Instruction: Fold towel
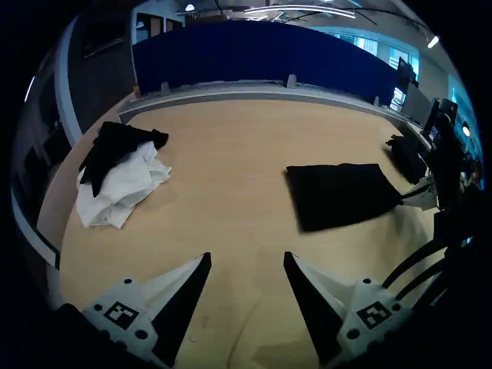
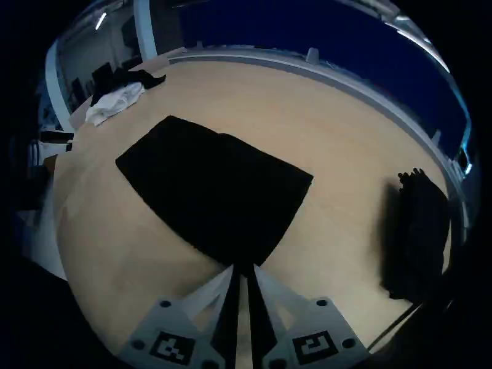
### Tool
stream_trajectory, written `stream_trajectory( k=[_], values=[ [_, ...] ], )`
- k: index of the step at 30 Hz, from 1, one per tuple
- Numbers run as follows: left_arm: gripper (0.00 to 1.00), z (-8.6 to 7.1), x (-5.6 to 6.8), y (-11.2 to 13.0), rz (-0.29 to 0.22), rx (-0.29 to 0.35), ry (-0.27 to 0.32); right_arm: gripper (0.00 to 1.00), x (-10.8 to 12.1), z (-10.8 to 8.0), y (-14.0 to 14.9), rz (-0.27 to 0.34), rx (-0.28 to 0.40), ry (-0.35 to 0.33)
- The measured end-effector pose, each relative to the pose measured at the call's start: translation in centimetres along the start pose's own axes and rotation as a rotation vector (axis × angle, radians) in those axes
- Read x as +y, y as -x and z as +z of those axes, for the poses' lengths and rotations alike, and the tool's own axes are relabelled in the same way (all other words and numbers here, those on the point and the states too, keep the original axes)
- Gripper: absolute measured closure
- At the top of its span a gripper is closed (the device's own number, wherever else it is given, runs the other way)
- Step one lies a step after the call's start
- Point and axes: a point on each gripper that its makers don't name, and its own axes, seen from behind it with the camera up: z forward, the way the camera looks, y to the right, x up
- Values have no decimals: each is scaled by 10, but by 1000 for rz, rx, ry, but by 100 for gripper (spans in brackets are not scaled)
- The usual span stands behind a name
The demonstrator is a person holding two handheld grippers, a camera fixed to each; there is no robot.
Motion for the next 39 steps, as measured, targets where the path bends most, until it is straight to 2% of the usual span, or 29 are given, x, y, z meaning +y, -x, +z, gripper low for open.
stream_trajectory(
  k=[6,14,18,23,27,31,39],
  values=[
    [13,-4,-4,-2,-1,8,-4,92,-4,-13,-35,-33,50,-3],
    [13,-14,-8,-8,-18,32,-4,92,-26,-28,-107,-140,130,-22],
    [13,-19,-8,-10,-38,42,0,92,-39,-30,-135,-186,155,-37],
    [13,-24,-7,-12,-66,54,12,92,-51,-27,-152,-226,157,-49],
    [13,-29,-9,-14,-66,61,14,92,-66,-22,-160,-255,155,-70],
    [13,-33,-12,-16,-58,65,8,92,-93,-11,-168,-278,159,-111],
    [13,-42,-19,-20,-63,83,-9,92,-171,35,-168,-299,135,-237]
  ],
)
